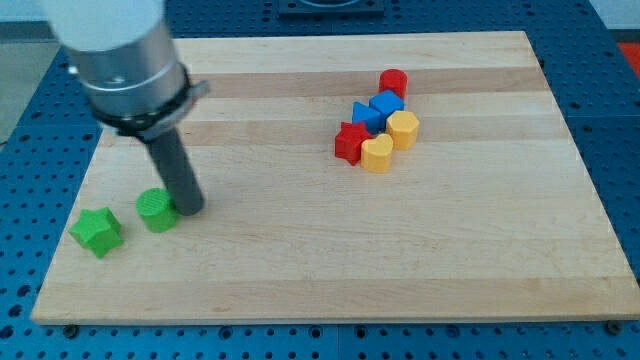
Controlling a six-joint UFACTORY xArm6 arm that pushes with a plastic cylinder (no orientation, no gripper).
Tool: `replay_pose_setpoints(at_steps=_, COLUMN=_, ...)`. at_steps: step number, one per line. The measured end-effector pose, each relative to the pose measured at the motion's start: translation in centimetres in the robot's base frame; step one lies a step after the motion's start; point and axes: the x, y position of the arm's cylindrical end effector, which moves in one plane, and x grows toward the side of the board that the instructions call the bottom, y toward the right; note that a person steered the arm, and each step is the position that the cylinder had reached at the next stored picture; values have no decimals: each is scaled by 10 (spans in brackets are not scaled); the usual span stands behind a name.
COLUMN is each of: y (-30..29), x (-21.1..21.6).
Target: Move the yellow hexagon towards the green circle
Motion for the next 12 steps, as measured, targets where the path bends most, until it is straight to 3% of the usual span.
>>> replay_pose_setpoints(at_steps=1, y=42, x=0)
replay_pose_setpoints(at_steps=2, y=174, x=-1)
replay_pose_setpoints(at_steps=3, y=296, x=-32)
replay_pose_setpoints(at_steps=4, y=335, x=-99)
replay_pose_setpoints(at_steps=5, y=306, x=-128)
replay_pose_setpoints(at_steps=7, y=243, x=-84)
replay_pose_setpoints(at_steps=9, y=216, x=-41)
replay_pose_setpoints(at_steps=10, y=261, x=-43)
replay_pose_setpoints(at_steps=11, y=243, x=-73)
replay_pose_setpoints(at_steps=12, y=170, x=-56)
